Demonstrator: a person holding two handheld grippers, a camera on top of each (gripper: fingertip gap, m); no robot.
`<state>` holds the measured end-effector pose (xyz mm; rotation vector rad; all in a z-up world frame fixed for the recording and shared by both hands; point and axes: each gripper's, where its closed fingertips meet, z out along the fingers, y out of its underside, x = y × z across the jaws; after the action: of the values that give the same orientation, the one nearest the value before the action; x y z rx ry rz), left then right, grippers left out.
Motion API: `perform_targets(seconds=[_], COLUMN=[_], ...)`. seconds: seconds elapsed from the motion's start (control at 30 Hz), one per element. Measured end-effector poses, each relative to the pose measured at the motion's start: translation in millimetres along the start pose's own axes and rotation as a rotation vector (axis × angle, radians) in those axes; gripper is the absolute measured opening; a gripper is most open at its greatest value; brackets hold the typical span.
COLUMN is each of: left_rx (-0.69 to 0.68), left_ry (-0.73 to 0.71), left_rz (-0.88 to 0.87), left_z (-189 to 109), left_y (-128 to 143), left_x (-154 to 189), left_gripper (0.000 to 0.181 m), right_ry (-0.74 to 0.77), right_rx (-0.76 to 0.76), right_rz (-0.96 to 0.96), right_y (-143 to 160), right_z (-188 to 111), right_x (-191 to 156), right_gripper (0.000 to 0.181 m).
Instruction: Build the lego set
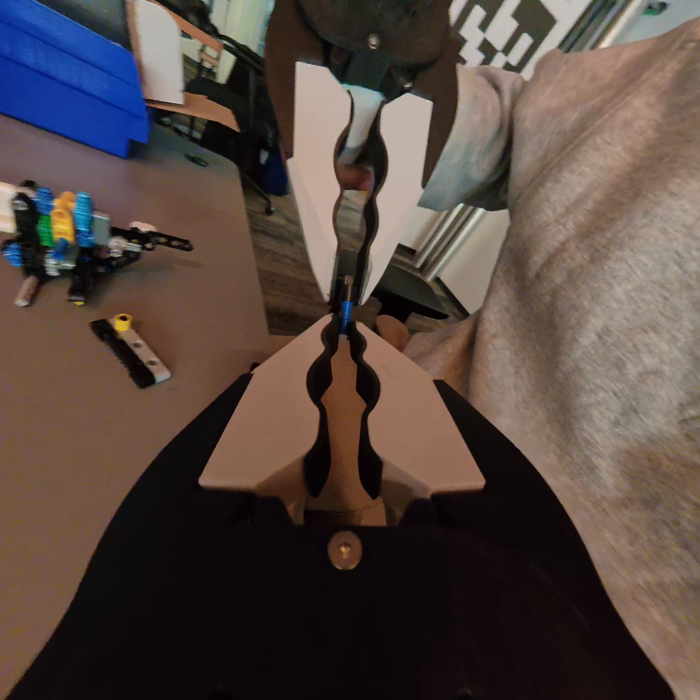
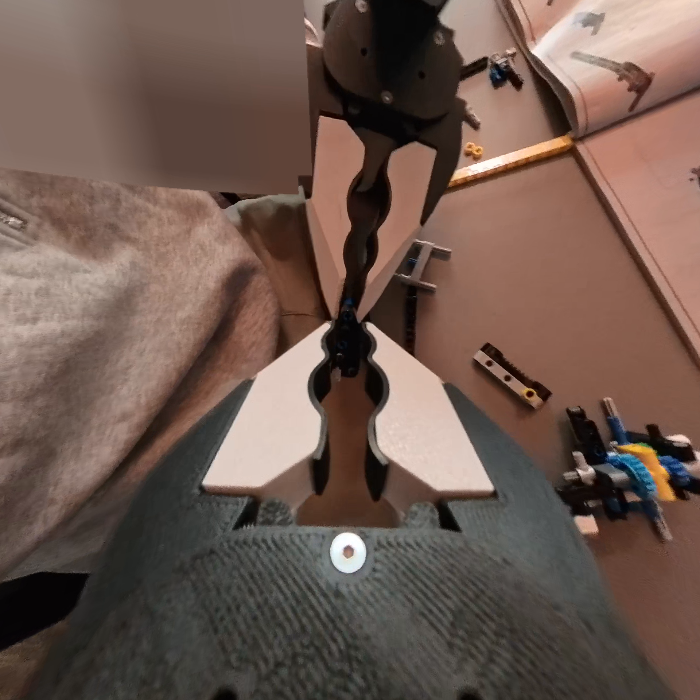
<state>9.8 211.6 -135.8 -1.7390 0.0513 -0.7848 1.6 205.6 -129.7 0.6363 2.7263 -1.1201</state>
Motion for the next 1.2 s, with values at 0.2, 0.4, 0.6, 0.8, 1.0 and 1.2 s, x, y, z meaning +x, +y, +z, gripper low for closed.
perform_targets(seconds=[0.2,0.4,0.6,0.8,1.0,1.2], left_rx=[-0.223,-0.451,-0.455,-0.449,-0.453,-0.467], left_ry=[-0.328,-0.452,-0.460,-0.446,-0.433,-0.392], left_rz=[0.149,0.187,0.119,0.089,0.077,0.076], left_z=[-9.0,-9.6,-14.7,-17.2,-16.7,-12.3], left_y=[25.0,58.7,63.2,63.5,64.6,68.1], left_x=[-43.0,-60.0,-66.9,-67.2,-66.1,-58.8], left_gripper=[0.042,0.040,0.028,0.012,0.004,0.000], right_ry=[0.262,0.292,0.256,0.246,0.242,0.276], right_rx=[-0.312,-0.538,-0.656,-0.721,-0.731,-0.713], right_rz=[-0.045,-0.174,-0.244,-0.239,-0.227,-0.146], right_y=[45.4,59.9,58.1,58.7,62.2,65.8], right_z=[1.0,21.3,31.4,32.8,36.1,35.6], right_x=[38.3,43.5,44.1,44.7,41.9,34.9], right_gripper=[0.011,0.010,0.010,0.011,0.011,0.011])
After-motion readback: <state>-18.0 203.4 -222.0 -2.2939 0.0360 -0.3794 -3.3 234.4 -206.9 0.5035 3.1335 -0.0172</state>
